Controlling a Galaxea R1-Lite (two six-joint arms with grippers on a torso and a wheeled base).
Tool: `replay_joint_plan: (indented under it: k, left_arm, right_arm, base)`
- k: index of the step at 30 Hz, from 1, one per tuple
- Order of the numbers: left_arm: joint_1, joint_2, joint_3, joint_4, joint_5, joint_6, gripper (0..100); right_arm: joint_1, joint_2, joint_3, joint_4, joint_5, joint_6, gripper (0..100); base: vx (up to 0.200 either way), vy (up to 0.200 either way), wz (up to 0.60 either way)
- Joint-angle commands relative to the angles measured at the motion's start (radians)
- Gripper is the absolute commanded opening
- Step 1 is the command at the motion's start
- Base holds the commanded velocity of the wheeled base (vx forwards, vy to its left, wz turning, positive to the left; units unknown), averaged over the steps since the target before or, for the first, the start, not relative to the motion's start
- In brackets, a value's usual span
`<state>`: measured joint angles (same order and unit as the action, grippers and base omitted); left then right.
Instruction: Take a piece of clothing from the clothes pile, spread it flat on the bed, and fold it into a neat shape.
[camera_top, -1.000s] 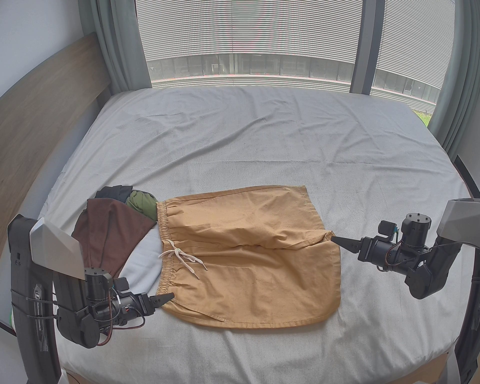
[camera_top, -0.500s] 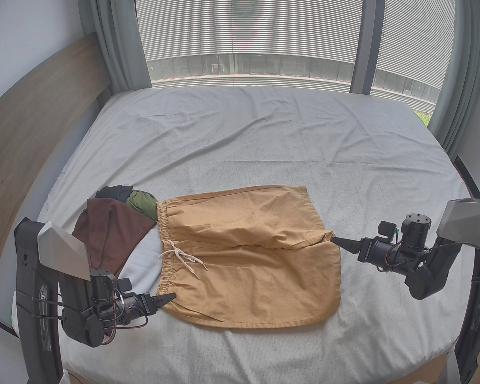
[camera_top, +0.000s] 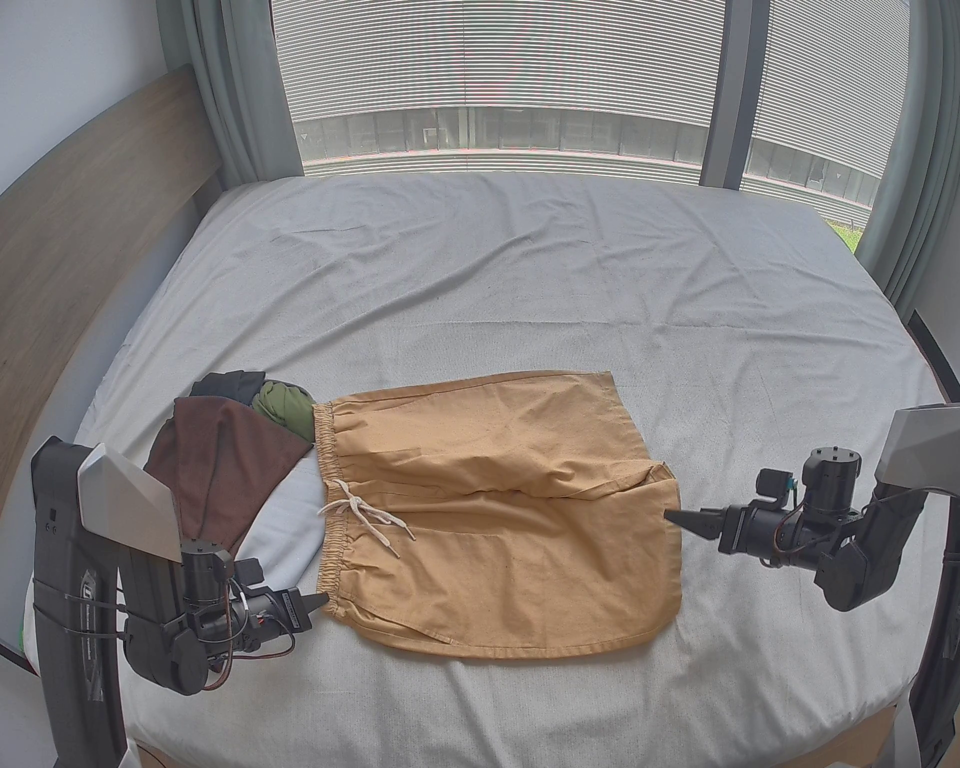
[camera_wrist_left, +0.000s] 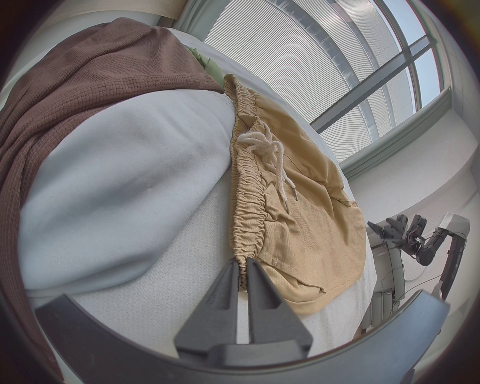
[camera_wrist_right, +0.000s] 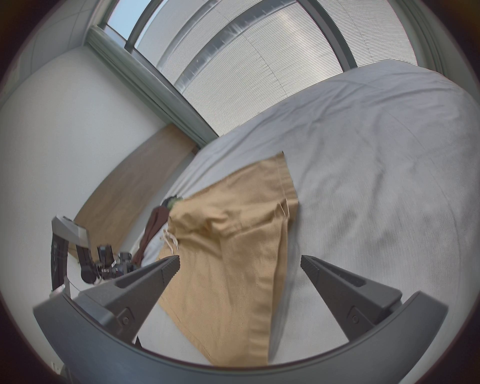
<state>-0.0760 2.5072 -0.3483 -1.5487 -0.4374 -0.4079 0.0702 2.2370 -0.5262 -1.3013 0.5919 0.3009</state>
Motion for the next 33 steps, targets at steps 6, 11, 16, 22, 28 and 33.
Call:
replay_joint_plan:
  k: [6,11,16,22,28,33]
  left_arm:
    - [0.005,-0.004,-0.006,-0.001,-0.001,0.003,0]
    - [0.004,-0.005,-0.008,-0.002,-0.001,0.004,0]
    - [0.005,-0.008,-0.011,-0.002,-0.003,0.004,0]
    - [0.007,-0.008,-0.017,-0.002,-0.001,0.004,0]
    - [0.010,-0.010,-0.020,-0.004,-0.001,0.006,0]
    - [0.012,-0.008,-0.028,-0.002,-0.001,0.006,0]
  right_arm:
    - [-0.041,0.112,0.060,0.096,0.003,-0.160,100]
    - [-0.026,0.168,0.061,0.088,0.003,-0.166,100]
    - [0.011,0.207,0.060,0.065,0.017,-0.163,100]
    - [0.053,0.217,0.084,0.037,0.029,-0.155,100]
    - [0.089,0.216,0.100,0.036,0.049,-0.135,100]
    - [0.102,0.187,0.132,0.031,0.112,-0.112,100]
  base:
    - [0.000,0.000,0.00]
    - [0.000,0.000,0.00]
    - [0.000,0.000,0.00]
    - [0.000,0.000,0.00]
    - [0.000,0.000,0.00]
    - [0.000,0.000,0.00]
